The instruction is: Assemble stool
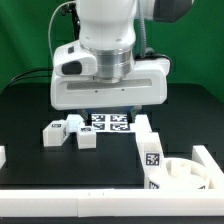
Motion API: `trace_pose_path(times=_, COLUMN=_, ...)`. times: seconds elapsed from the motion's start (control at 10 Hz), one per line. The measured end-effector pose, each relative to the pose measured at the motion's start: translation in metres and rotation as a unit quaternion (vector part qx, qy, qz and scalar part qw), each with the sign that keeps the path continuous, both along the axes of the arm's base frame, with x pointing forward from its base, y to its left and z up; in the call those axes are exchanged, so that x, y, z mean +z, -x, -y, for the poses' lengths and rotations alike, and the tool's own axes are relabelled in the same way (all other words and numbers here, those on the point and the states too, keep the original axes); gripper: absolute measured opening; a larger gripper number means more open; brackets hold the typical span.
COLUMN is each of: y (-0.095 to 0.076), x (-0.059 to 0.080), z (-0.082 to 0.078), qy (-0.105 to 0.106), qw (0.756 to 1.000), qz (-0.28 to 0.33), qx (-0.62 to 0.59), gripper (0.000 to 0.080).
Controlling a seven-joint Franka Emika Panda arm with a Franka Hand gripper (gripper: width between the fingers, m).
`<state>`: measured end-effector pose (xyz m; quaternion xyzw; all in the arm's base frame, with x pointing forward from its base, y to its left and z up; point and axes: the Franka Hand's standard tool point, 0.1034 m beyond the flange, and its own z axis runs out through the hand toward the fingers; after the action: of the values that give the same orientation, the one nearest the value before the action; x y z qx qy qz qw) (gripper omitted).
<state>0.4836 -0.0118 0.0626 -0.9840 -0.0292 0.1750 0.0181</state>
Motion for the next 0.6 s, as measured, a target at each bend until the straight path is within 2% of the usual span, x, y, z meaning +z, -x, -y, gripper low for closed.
trace_pose_path(times=0.2, y=-0.001, x=-0.002, z=0.001, qy=-0.003, qw=0.998, qz=-0.068, qx=-0.005, gripper=0.0649)
trace_pose_path(times=0.3, y=0.005, x=-0.008, z=0.011, qy=-0.006, qw=0.995, qz=-0.099, qx=-0.001, gripper=0.0649)
trace_pose_path(times=0.4, y=0.012, x=-0.011, z=0.024, qy=0.001, qw=0.989, qz=-0.146, qx=0.006, gripper=0.0649)
trace_pose_path(times=0.5, y=0.010, x=-0.017, z=0.028, qy=0.009, qw=0.987, qz=-0.161, qx=0.009, gripper=0.0649)
trace_pose_path(times=0.6, y=0.017, x=-0.016, z=0.028, qy=0.015, qw=0.980, qz=-0.201, qx=-0.005, gripper=0.0649)
